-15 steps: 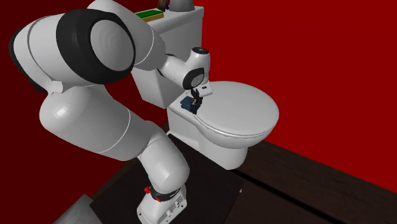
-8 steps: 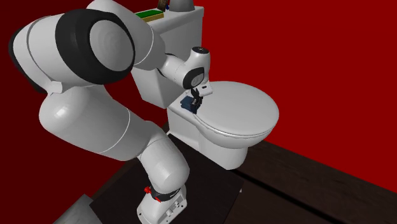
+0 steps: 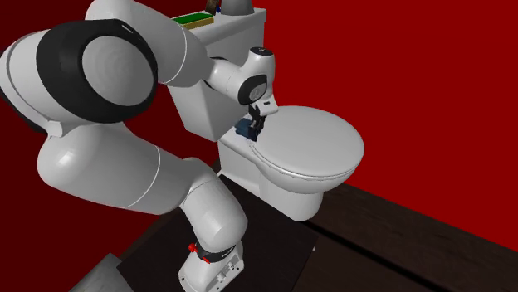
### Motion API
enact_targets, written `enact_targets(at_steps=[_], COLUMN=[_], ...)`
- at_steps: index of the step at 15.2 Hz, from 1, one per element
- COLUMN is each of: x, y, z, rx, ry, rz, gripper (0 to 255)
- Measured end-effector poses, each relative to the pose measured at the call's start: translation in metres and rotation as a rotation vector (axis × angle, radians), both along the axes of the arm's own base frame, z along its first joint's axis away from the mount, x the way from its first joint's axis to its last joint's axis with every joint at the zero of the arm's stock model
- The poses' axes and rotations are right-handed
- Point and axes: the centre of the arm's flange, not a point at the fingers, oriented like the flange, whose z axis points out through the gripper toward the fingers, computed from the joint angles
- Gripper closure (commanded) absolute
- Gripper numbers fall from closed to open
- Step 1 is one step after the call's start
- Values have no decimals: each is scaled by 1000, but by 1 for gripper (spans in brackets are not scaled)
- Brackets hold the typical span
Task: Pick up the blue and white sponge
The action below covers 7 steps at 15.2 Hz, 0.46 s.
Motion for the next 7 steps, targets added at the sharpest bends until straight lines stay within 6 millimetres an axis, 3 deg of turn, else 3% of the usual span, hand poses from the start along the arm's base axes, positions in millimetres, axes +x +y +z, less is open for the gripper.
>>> enact_targets(at_steps=[7], x=[-1], y=[-1], z=[34], rx=[0], ry=[0], rz=[0], gripper=[255])
